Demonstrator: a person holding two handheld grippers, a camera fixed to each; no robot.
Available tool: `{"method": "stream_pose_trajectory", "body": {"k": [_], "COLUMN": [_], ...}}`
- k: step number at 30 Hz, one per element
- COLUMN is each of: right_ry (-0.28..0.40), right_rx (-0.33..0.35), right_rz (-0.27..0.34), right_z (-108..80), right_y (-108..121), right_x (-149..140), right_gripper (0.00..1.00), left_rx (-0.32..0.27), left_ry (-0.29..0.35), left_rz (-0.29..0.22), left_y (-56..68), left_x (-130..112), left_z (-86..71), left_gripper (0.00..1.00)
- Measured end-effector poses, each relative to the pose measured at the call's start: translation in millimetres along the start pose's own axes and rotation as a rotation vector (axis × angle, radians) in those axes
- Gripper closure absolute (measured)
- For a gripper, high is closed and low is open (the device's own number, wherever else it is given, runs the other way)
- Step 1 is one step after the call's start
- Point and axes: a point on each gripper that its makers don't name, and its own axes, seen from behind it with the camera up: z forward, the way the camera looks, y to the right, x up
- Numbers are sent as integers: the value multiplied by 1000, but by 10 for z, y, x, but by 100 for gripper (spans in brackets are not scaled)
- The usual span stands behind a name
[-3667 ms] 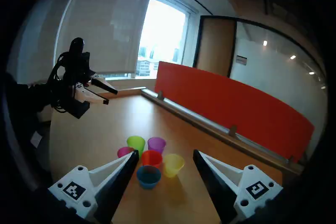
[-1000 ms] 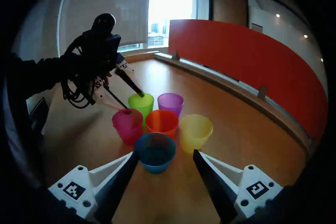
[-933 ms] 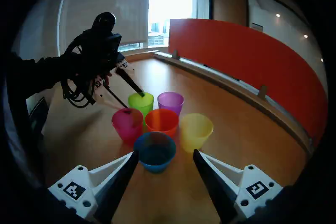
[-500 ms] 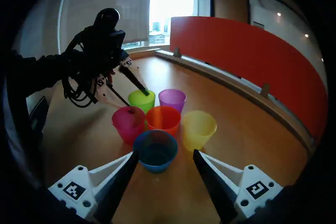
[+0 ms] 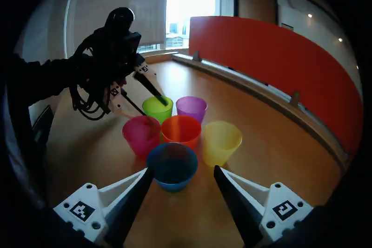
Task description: Pour water
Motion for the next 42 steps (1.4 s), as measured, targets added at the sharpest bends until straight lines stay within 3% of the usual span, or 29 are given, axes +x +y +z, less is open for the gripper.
{"method": "stream_pose_trajectory", "body": {"k": [42], "right_ry": [-21], "right_rx": [42], "right_rz": [-4], "right_z": [158], "right_y": [-200], "right_x": [-79], "right_gripper": [0], "left_rx": [36], "left_ry": [1], "left_rz": [13], "left_y": [-65], "left_x": [-33], "left_z": [-167], "left_gripper": [13]}}
